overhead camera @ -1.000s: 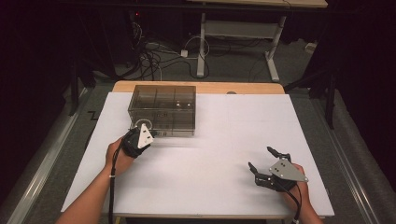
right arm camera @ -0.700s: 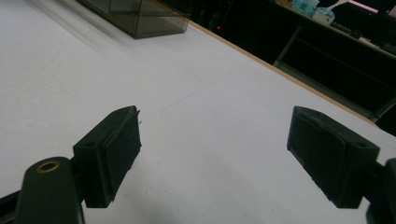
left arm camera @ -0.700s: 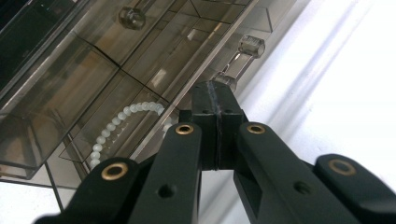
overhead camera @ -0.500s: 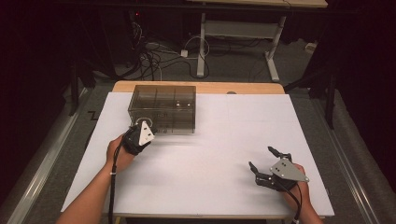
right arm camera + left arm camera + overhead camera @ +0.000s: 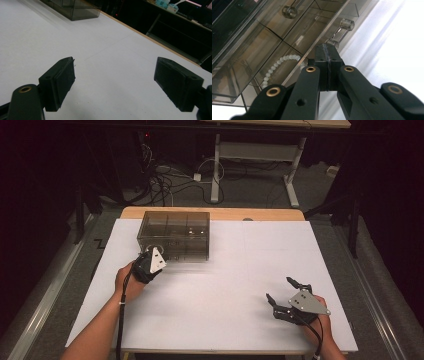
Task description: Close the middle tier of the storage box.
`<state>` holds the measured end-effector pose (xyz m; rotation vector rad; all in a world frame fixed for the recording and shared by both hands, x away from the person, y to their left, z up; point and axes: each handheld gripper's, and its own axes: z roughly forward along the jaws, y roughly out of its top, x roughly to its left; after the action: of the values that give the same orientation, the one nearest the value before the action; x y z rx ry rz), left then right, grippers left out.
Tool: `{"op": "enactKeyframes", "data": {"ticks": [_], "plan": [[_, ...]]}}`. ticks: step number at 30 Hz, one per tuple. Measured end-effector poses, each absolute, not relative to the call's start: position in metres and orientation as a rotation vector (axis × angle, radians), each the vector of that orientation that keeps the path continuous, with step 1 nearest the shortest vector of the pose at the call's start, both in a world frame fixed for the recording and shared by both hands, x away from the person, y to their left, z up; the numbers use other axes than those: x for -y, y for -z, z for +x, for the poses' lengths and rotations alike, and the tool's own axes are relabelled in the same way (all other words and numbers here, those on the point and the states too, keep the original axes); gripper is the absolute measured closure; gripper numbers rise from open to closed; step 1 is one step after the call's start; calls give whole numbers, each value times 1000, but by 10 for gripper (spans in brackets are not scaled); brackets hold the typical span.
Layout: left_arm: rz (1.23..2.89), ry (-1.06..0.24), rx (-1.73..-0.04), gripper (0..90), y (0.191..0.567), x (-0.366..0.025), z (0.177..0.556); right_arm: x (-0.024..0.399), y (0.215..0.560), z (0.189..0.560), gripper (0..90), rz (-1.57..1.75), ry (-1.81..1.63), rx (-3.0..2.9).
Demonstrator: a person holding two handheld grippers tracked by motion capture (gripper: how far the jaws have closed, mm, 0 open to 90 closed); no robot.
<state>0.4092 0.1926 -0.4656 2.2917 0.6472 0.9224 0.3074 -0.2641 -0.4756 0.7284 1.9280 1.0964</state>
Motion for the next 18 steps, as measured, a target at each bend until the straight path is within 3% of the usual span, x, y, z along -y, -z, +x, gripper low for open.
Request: {"op": "enactKeyframes", "data": {"ticks": [18], "plan": [[2299, -935, -652, 878, 466, -192, 418, 263, 476, 308, 176, 726, -1097, -1935]]}}
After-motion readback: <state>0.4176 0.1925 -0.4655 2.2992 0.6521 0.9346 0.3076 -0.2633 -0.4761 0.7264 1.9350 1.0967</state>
